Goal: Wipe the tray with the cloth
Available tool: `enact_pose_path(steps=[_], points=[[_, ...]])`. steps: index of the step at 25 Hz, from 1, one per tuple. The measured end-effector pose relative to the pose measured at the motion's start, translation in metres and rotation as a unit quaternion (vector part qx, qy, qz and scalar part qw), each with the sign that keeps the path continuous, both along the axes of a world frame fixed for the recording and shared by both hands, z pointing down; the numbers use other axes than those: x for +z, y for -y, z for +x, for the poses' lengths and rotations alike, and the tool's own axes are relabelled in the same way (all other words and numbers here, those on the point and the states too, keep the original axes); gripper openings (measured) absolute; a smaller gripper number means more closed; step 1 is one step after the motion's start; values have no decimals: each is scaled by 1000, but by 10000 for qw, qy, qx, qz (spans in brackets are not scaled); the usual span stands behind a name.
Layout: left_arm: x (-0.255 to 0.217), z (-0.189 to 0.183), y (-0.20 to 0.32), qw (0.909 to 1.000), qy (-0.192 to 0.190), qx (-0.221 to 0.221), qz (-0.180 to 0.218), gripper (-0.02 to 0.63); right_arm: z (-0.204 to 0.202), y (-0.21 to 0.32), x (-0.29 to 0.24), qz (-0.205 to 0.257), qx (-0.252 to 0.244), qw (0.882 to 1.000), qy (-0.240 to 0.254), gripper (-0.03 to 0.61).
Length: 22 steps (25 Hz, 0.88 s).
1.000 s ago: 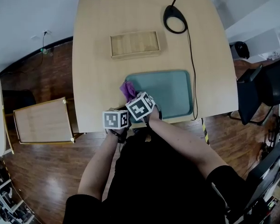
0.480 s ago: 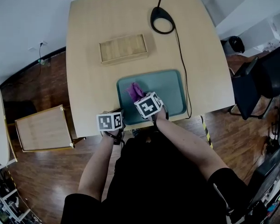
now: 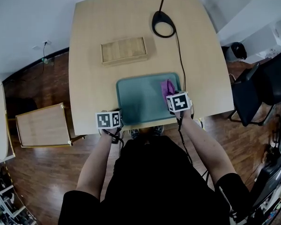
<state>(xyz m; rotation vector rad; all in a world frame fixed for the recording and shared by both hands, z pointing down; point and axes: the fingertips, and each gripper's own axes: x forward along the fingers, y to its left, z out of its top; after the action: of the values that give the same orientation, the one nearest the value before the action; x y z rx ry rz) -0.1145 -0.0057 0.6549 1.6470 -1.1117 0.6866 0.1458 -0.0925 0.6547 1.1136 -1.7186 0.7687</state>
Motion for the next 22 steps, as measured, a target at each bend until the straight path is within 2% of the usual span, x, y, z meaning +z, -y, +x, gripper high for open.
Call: enact_pose_path(steps=[4, 9, 14, 17, 22], points=[[0, -2, 0, 10000, 18, -23, -11, 54, 39, -3, 3, 31, 164, 9995, -255, 60], [-1, 0, 1, 10000, 55, -23, 1, 54, 43, -3, 2, 163, 172, 9988, -420, 60], [-1, 0, 1, 10000, 2, 25, 3, 54, 13, 0, -6, 331, -23, 9992, -232, 58], [-2, 1, 1, 10000, -46, 47, 34, 54, -5, -10, -1, 208, -15, 9997, -161, 58], [-4, 0, 1, 9998, -177, 27, 40, 55, -47, -23, 1, 114, -302, 9995, -34, 58]])
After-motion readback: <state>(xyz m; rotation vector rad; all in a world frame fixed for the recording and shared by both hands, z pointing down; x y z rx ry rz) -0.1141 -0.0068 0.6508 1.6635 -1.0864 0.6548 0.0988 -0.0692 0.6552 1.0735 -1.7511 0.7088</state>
